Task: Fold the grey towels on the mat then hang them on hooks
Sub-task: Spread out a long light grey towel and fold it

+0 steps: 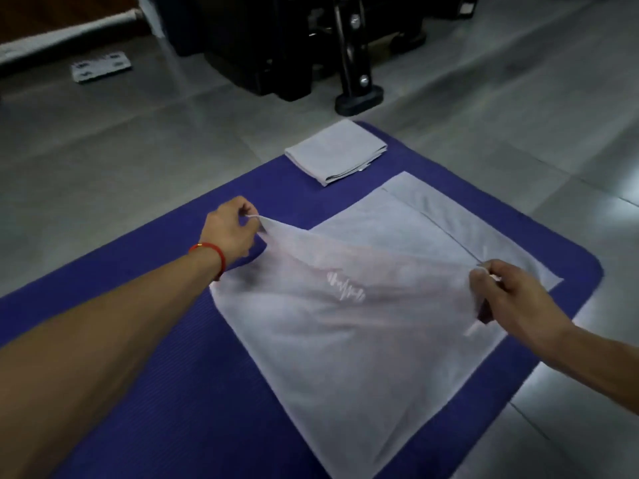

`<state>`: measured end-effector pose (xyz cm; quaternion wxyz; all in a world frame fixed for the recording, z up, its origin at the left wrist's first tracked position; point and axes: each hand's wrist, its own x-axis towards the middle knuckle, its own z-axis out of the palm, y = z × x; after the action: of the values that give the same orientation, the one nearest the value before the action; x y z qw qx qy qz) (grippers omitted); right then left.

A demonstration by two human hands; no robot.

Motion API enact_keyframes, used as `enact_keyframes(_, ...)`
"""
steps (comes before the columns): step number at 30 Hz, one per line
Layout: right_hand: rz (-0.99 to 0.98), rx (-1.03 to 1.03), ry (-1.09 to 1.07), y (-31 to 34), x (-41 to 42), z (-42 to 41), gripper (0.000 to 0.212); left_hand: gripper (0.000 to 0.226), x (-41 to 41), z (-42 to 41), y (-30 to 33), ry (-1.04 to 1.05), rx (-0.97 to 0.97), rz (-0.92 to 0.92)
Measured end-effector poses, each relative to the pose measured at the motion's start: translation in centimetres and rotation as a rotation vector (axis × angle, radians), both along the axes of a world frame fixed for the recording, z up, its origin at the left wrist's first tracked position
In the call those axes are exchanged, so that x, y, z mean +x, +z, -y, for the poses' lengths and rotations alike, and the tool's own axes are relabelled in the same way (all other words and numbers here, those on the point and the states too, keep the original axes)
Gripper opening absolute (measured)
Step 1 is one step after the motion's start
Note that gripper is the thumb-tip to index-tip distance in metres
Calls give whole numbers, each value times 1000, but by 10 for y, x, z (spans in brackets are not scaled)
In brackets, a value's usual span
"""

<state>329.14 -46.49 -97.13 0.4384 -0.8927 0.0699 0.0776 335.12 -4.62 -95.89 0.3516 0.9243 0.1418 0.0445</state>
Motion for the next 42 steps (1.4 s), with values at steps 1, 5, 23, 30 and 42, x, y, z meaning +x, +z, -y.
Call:
enact_keyframes(1, 5, 3, -57, -9, 2, 17, 26, 2, 21, 21, -1, -8, -14, 2)
enact_keyframes(5, 131, -38, -288, -47, 15, 64, 25, 5, 104, 84, -12, -83, -51, 47)
enact_keyframes(23, 244, -314, -803, -151, 71, 120, 10, 20, 289, 288, -109, -203, 219, -34)
enact_keyframes(30, 192, -412, -839, -164, 79, 124, 23, 11, 306, 286, -115, -274, 152, -85)
enact_keyframes(42, 192, -382, -760, -147, 77, 121, 12, 15, 270, 254, -48, -276, 135, 32)
